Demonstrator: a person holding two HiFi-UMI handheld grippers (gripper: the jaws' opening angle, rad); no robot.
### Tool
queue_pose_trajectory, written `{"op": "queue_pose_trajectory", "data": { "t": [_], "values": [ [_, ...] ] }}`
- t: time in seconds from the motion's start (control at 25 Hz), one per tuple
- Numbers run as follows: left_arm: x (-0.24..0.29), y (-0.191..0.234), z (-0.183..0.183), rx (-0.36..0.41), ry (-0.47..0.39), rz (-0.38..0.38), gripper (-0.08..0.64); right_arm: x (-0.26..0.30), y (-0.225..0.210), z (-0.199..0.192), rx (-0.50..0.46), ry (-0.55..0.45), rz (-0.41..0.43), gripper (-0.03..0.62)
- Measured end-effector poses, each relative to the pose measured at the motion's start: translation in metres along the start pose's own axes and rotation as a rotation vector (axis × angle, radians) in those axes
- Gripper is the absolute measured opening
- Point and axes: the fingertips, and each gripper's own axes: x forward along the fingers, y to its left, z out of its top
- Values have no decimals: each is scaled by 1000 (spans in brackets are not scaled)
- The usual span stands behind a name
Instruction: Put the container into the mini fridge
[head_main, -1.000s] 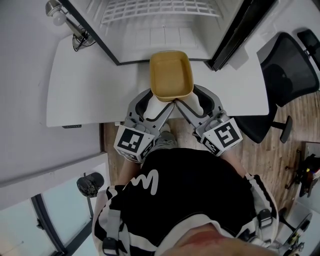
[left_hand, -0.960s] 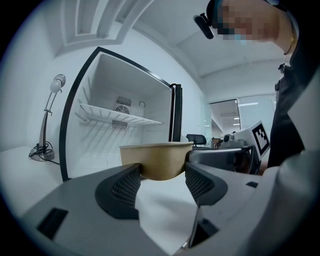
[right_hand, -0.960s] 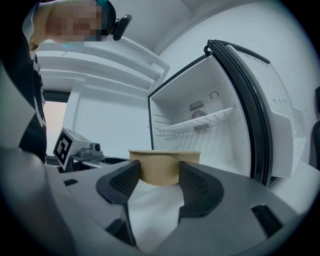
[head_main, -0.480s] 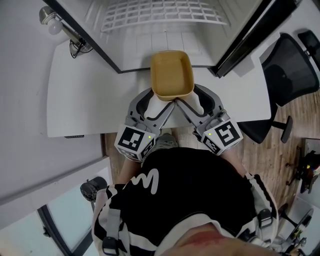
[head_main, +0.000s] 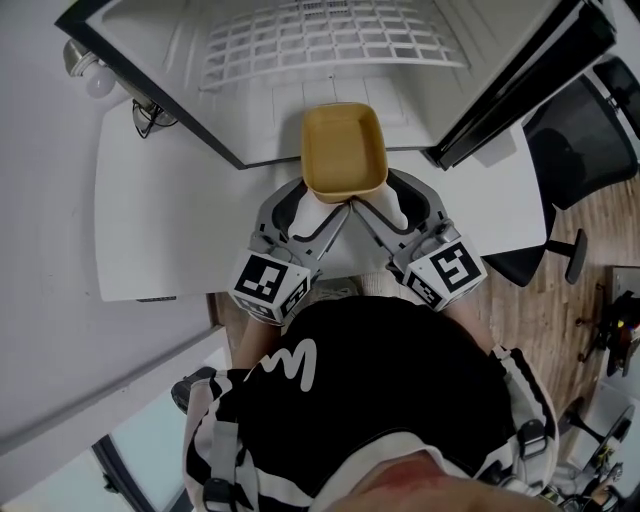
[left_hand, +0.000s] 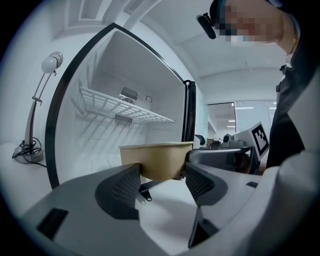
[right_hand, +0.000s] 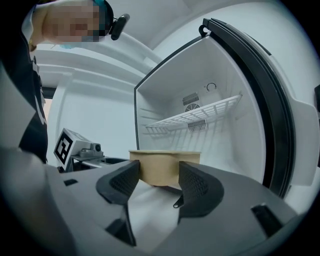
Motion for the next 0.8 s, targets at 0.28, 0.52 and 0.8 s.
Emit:
{"op": "queue_pose_trajectory", "data": {
  "t": [0.28,0.52,0.8],
  "values": [
    [12,20,2,-4,8,-34,285,19,-11,1,15,0,-31,256],
    [17,30,4,-3,18,-39,285,29,-16,3,24,-7,-40,256],
    [22,34,-2,-9,39,-18,285,33,-22,-4,29,2,-14,256]
  ]
}}
